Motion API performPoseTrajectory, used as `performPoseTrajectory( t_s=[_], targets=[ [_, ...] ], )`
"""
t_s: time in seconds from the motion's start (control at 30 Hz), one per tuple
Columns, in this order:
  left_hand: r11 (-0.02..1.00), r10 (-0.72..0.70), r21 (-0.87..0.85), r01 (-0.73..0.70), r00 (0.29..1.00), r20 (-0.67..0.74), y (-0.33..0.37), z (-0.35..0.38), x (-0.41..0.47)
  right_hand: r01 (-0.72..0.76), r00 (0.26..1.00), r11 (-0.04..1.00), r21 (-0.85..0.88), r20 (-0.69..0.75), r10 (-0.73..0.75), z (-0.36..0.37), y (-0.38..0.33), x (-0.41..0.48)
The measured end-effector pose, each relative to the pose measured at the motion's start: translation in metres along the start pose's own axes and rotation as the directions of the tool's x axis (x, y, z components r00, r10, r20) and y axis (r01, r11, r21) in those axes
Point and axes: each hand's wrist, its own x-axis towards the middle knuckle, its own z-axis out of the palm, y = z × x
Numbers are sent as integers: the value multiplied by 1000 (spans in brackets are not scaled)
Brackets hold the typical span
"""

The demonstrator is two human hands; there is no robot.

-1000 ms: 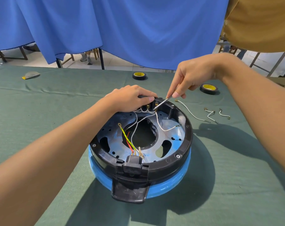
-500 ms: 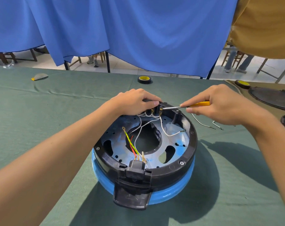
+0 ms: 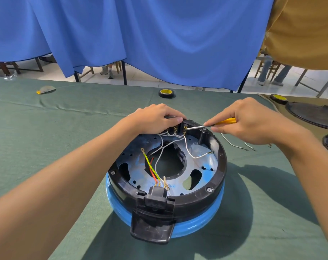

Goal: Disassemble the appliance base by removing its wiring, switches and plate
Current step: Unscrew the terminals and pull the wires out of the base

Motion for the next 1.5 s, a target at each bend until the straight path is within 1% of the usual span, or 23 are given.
performPoseTrajectory(
  t_s=[0.17, 0.27, 0.4, 0.5, 0.57, 0.7, 0.77, 0.87, 0.97, 1.13, 1.27, 1.5],
  targets=[
    [1000, 28, -3, -28, 1000, -4, -1, 0, 1, -5, 998, 999, -51, 63, 8, -4, -3, 7],
    [999, 36, -10, -36, 999, -3, -2, 0, 1, 14, 991, 1000, -28, 134, -10, -12, -4, 14],
    [1000, 30, -3, -30, 1000, 2, -2, 1, 2, 31, 960, 999, 12, 279, -33, -25, -7, 30],
    [1000, 28, 2, -28, 1000, 6, -3, 0, 2, 44, 947, 999, 31, 318, -52, -32, -10, 39],
    [1000, 24, 4, -24, 1000, 0, -3, 0, 2, 49, 955, 999, 12, 292, -51, -33, -9, 39],
    [999, 38, 4, -38, 999, -14, -5, 2, 3, 36, 988, 998, -52, 151, -28, -25, -4, 27],
    [999, 44, -1, -44, 999, -20, -5, 2, 4, 56, 993, 994, -92, 107, -46, -18, -5, 18],
    [999, 53, -7, -53, 998, -16, -6, 1, 5, 94, 991, 983, -160, 106, -78, -14, -12, 10],
    [998, 61, -4, -61, 998, -7, -5, 1, 4, 102, 990, 968, -231, 122, -76, -13, -17, 10],
    [998, 63, 4, -63, 998, -15, -6, 1, 4, 107, 994, 982, -154, 36, -103, -15, -9, 8],
    [998, 61, -2, -62, 998, -30, -7, 2, 6, 97, 995, 988, -118, 42, -92, -9, -6, 4],
    [998, 59, -4, -60, 998, -29, -8, 3, 7, 100, 995, 988, -116, 12, -99, -7, -8, 1]
  ],
)
